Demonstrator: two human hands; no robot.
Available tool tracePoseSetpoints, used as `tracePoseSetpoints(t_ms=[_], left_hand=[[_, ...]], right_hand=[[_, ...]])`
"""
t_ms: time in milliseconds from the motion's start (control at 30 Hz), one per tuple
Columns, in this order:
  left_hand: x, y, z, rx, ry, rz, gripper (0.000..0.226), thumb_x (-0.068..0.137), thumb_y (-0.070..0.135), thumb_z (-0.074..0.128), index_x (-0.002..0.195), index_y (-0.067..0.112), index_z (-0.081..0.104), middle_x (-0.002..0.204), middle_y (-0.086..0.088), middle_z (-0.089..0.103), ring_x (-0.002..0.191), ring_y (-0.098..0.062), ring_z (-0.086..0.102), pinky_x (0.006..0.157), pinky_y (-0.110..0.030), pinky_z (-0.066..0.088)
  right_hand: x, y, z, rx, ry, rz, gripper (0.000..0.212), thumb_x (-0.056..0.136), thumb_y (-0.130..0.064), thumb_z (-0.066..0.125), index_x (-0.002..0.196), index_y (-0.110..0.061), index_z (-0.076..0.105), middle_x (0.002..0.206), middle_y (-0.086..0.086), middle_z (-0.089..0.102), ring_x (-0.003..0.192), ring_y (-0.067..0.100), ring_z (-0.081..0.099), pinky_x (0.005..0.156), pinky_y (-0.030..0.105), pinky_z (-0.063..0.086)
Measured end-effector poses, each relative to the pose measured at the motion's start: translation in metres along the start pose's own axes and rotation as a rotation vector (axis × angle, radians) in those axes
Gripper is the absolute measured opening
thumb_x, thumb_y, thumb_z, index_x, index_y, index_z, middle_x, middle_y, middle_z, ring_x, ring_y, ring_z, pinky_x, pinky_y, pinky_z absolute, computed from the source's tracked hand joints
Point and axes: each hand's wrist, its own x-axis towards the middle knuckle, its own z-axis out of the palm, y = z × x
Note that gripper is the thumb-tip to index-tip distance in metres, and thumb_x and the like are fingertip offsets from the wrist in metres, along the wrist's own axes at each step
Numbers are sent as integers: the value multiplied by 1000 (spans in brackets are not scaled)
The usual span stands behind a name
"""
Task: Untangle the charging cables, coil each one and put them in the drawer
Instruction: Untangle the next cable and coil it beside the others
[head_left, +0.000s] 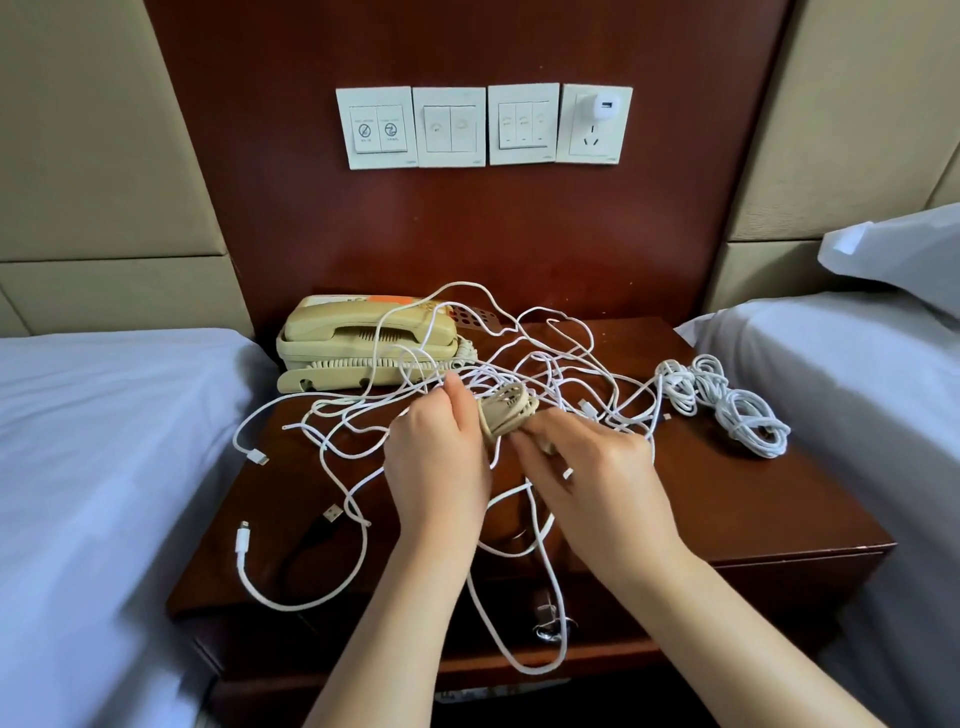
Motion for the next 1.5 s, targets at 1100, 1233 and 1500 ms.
tracePoseSetpoints(t_ms=[1100,1233,1500], left_hand=[[-19,-6,-16,-764,-723,-289,22,95,6,50,91,18,68,75,1,67,65,-7,62,62,-21,52],[-26,-3,-13,-569,-649,-98,24,96,4,45,95,19,64,74,2,68,65,-10,66,64,-24,56],[-46,4,-7,-347,-454,74,21,97,9,44,106,12,62,71,3,66,60,-4,65,56,-11,49]], right_hand=[[4,33,-17,813,-329,492,22,77,-31,74,59,-23,65,50,0,51,46,13,42,46,20,35],[4,34,-23,836,-383,648,19,67,-32,70,52,-20,64,45,0,49,40,9,40,42,15,31],[6,31,-25,831,-436,760,24,74,-26,70,54,-16,63,49,5,58,44,17,55,42,23,35]])
